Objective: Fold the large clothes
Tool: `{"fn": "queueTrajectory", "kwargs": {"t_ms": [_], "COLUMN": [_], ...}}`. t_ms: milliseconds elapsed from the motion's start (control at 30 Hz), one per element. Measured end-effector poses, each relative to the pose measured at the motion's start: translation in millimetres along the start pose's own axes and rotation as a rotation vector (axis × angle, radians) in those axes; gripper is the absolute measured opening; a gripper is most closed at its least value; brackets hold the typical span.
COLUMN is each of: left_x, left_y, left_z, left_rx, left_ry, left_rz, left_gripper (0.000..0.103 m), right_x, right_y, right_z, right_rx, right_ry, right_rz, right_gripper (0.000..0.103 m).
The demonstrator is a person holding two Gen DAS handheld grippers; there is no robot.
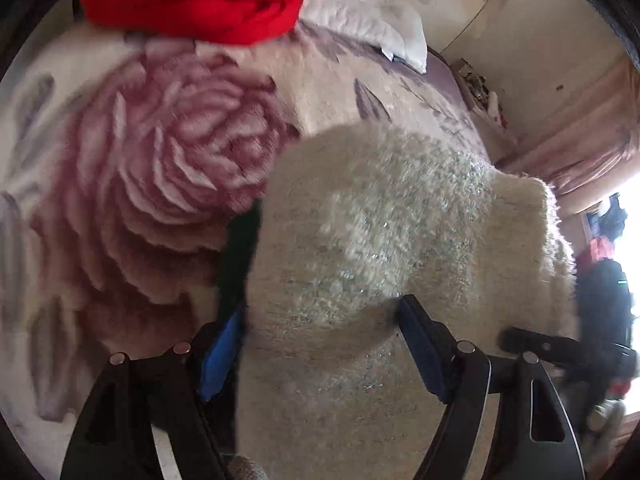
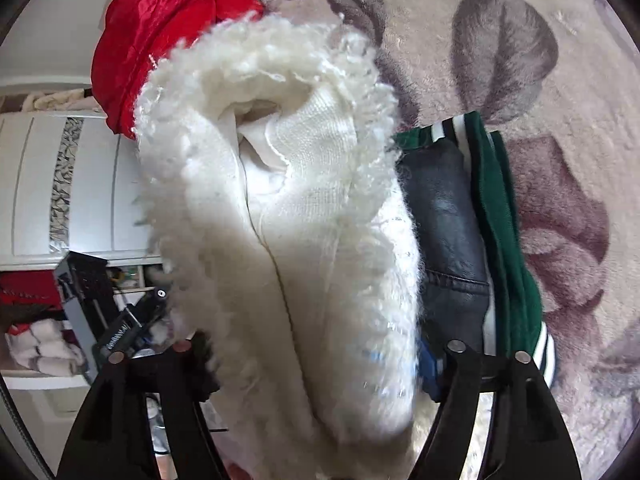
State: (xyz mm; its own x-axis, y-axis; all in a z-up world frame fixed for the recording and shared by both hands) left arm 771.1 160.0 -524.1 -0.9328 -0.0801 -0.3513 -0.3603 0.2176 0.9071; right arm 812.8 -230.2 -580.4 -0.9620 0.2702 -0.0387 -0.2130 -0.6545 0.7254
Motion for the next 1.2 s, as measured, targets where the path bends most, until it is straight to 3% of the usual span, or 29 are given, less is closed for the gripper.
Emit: {"fn": "queueTrajectory", "kwargs": {"t_ms": [33, 67, 167, 333, 433, 633, 833, 1200], "left_x": [2.9, 4.9, 16.5, 48.4, 70.9, 109.6, 150.4, 233.1], "left_y": [9.5, 13.6, 33.4, 72.8, 105.0, 189.2, 289.8, 459.3], "left_z": [-3.0, -4.8, -12.0, -21.8, -27.3, -43.9, -59.9, -88.4], "left_rx": [-0.04, -0.07, -0.166, -0.263, -0.27, -0.258, -0.259, -0.295], "left_ry": [-0.031, -0.055, -0.12, -0.163, -0.152, -0.149, -0.162, -0.157], "left_rz": [-0.024, -0.033, -0.073, -0.156, -0.189, -0.265, -0.339, -0.457], "left_gripper": [0.094, 0.102, 0.102, 0.102, 0.102, 0.103, 0.103, 0.103], "right_x": [7.2, 14.9, 37.8, 77.6, 107.1, 173.4, 268.9, 424.2], "right_y": [5.7, 11.7, 25.8, 69.9, 89.4, 157.0, 255.6, 398.1], "right_z": [5.2, 11.0, 23.5, 48.6, 65.6, 108.2, 177.4, 280.9], "right_rx": [0.065, 0.127, 0.322, 0.657, 0.761, 0.791, 0.808, 0.753], "right_ry": [0.03, 0.059, 0.136, 0.26, 0.285, 0.271, 0.294, 0.363], "right_rz": [-0.027, -0.055, -0.139, -0.269, -0.321, -0.412, -0.527, -0.66], "right_gripper": [0.085, 0.085, 0.093, 0.099, 0.102, 0.102, 0.102, 0.102]}}
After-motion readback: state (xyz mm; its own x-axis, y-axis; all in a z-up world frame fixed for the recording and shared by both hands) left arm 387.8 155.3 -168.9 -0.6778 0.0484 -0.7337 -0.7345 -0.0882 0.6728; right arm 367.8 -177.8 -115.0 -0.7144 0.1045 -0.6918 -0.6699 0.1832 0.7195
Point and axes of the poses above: each gripper's, at about its wrist camera, not at the fingertips, and y roughly against the way its jaws point, z to its left, x to its underside, the point moved 7 cm from there along -y, roughly the way its jaws point, and after that the axes turned 8 degrees about -x, right-handed, at the moved point
